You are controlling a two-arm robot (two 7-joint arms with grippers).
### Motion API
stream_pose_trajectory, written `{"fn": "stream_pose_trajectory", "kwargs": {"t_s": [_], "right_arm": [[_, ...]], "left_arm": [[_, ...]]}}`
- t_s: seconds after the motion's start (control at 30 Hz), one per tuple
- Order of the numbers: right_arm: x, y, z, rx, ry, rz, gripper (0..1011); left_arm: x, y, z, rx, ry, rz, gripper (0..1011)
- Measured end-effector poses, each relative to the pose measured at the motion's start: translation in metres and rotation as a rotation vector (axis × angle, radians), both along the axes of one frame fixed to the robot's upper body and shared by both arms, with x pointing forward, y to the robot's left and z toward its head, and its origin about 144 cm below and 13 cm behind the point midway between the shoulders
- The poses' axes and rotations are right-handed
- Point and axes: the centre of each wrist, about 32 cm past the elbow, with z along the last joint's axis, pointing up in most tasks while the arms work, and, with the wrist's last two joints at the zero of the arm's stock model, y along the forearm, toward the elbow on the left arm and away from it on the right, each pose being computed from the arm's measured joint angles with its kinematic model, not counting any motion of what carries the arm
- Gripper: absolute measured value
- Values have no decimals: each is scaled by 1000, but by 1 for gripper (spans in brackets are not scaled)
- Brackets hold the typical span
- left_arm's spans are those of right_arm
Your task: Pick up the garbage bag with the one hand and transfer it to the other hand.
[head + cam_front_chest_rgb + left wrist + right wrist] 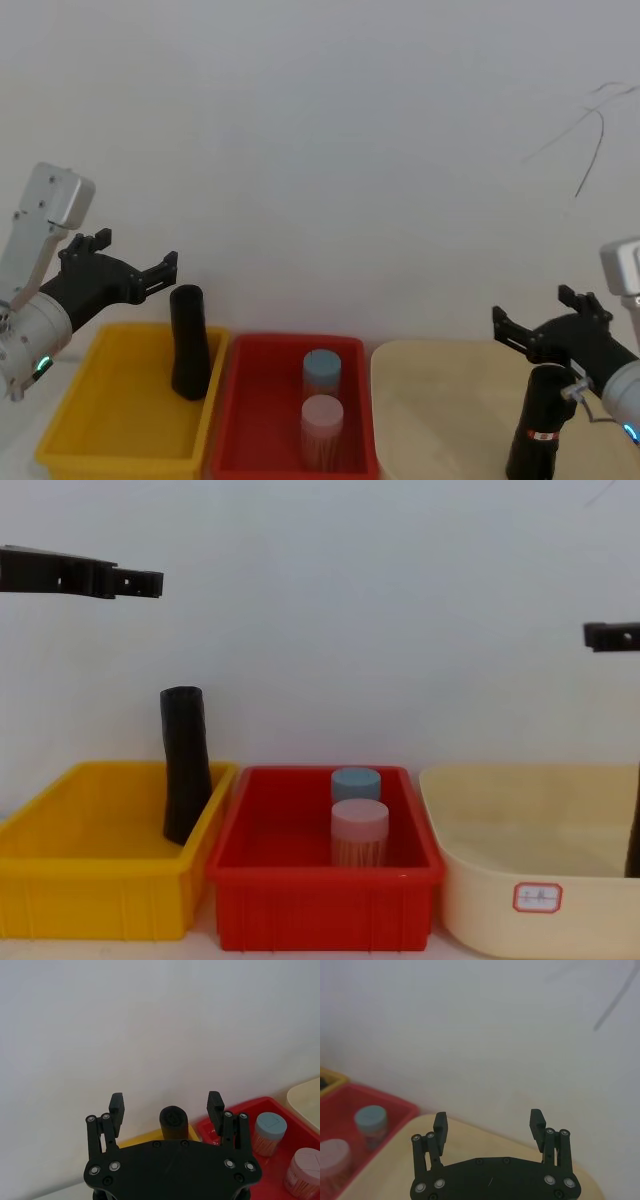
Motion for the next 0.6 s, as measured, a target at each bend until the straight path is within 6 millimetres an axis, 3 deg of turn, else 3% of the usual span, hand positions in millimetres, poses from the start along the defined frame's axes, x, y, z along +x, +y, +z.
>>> {"fn": "stream_pose_trajectory", "kwargs": {"t_s": [0.27,0.6], "right_arm": [[7,11,11,-2,22,90,1001],[20,30,9,25,121,214,1001]], "left_arm": [[0,0,0,0,0,1,1002],[0,0,0,0,0,2,1001]]}}
